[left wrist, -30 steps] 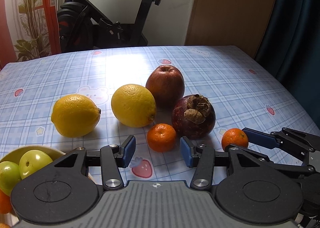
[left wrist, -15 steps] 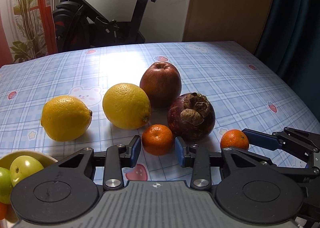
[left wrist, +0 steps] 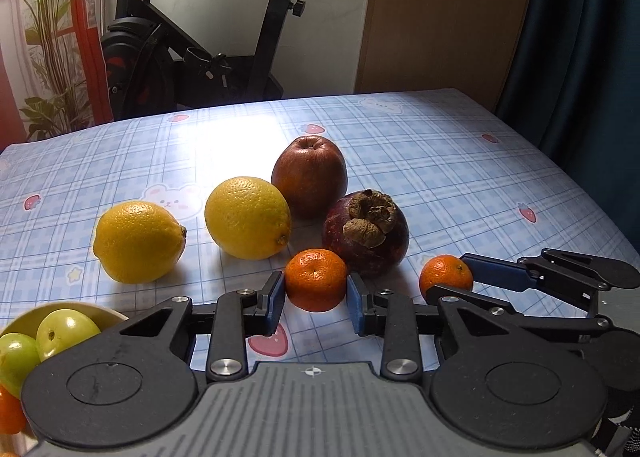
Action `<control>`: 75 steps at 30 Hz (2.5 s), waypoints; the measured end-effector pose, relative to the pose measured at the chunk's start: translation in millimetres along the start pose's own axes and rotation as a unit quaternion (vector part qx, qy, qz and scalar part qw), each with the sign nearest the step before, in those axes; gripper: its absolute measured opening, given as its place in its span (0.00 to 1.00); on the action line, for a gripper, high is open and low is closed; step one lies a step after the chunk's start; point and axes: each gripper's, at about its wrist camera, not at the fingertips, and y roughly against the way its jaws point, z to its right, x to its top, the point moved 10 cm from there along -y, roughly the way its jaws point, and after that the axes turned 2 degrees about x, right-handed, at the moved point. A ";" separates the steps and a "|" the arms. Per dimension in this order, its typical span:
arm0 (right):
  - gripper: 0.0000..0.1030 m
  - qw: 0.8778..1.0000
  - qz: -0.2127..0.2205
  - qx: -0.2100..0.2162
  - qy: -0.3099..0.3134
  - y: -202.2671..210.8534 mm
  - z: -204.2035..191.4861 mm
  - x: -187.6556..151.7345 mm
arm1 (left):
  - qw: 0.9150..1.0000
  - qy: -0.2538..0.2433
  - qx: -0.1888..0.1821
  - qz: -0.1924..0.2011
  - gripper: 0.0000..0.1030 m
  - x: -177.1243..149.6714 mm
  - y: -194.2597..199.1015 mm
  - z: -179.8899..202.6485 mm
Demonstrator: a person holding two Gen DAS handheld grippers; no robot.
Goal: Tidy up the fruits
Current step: 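Grasp a loose tangerine with the left gripper while the right holds its tangerine, then lower both tangerines into the plate and open both grippers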
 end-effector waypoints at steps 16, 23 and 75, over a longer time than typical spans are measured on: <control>0.39 1.000 0.008 0.003 0.003 4.9 -1.5 0.4 | 0.999 0.032 0.012 0.027 0.34 -11.3 64.8 -25.9; 0.39 0.999 -0.003 0.002 0.037 4.1 -14.4 -0.3 | 0.995 0.072 0.051 0.036 0.34 -30.3 102.7 -74.9; 0.40 0.958 -0.094 0.123 0.242 -63.1 -200.2 -29.0 | 0.989 0.148 -0.002 -0.016 0.38 -61.5 59.7 -138.5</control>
